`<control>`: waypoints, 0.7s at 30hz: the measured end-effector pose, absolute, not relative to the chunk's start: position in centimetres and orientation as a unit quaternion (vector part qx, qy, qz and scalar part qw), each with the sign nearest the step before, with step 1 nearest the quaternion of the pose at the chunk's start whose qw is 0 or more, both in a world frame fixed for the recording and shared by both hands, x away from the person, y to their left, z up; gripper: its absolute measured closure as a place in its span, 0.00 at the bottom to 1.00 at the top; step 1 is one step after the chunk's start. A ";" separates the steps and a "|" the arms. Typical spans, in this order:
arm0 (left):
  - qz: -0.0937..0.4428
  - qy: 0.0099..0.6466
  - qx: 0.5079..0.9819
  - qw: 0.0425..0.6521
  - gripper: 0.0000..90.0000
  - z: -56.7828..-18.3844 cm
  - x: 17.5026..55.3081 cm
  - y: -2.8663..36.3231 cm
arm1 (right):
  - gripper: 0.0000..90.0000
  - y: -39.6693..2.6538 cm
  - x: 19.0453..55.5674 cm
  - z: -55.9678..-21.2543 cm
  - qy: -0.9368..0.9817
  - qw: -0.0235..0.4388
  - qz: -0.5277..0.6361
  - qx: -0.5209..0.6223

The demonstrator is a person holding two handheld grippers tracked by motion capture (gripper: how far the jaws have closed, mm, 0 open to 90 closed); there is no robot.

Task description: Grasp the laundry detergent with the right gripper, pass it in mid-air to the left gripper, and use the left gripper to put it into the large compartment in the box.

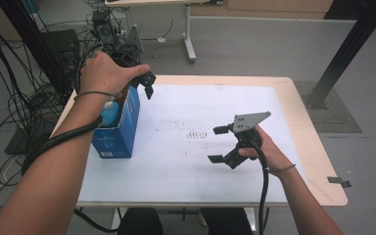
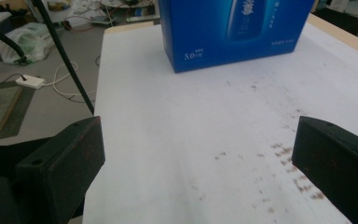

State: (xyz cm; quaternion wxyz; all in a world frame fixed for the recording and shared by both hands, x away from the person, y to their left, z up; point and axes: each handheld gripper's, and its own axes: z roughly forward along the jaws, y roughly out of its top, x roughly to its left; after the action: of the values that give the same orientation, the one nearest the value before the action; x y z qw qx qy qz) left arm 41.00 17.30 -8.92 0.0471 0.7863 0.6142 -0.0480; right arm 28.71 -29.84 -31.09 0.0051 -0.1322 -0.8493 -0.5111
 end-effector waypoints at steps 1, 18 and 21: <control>-0.050 0.611 0.789 0.047 0.06 -9.0 41.0 17.1 | 0.03 -30.1 28.8 -30.9 -0.851 0.004 -0.506 -0.136; -0.060 0.570 0.818 0.048 0.06 -10.9 40.1 13.9 | 0.03 -31.5 29.4 -26.1 -0.899 -0.001 -0.396 -0.186; -0.060 0.564 0.822 0.050 0.06 -11.2 39.9 13.3 | 0.03 -31.8 29.3 -25.6 -0.903 -0.005 -0.382 -0.195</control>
State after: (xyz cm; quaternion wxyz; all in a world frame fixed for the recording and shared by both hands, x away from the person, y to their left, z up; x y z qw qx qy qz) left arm 39.92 13.30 -11.23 0.0501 0.8219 0.5642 -0.0597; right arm 29.33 -31.84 -25.63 -0.0049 -0.1949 -0.9035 -0.3818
